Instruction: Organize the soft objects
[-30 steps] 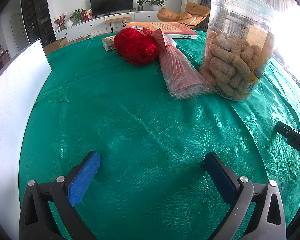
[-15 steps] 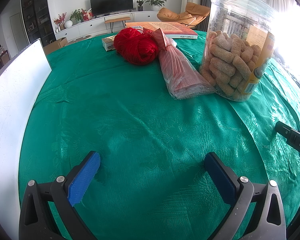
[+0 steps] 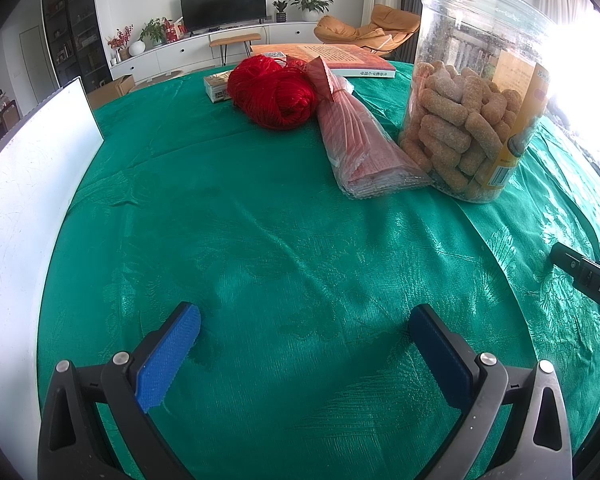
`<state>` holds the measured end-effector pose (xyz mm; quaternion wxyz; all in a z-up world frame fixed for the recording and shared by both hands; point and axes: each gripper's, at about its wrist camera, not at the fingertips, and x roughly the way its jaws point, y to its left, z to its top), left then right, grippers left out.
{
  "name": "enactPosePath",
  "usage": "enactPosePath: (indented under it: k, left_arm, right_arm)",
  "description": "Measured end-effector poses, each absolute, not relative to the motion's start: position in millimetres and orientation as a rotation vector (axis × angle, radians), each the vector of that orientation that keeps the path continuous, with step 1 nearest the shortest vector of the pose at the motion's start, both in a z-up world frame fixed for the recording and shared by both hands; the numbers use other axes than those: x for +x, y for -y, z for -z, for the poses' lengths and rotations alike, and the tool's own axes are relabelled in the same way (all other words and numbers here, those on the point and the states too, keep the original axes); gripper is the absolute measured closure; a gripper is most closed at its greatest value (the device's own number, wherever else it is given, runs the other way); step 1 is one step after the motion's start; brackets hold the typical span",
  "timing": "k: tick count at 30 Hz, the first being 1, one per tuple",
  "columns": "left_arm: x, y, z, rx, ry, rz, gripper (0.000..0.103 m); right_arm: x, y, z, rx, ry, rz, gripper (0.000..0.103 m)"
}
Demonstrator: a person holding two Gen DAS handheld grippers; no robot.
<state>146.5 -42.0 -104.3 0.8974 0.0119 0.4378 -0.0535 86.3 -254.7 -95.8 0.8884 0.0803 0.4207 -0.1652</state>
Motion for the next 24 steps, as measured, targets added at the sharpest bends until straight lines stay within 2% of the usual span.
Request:
enactPosePath:
  k: [24]
  left_arm:
    - [146.2,42.6,102.8,0.029,-0.908,0.109,0.0]
  right_arm:
    - [86.1,253.7,95.7,0.167,-0.874,0.343,0.009]
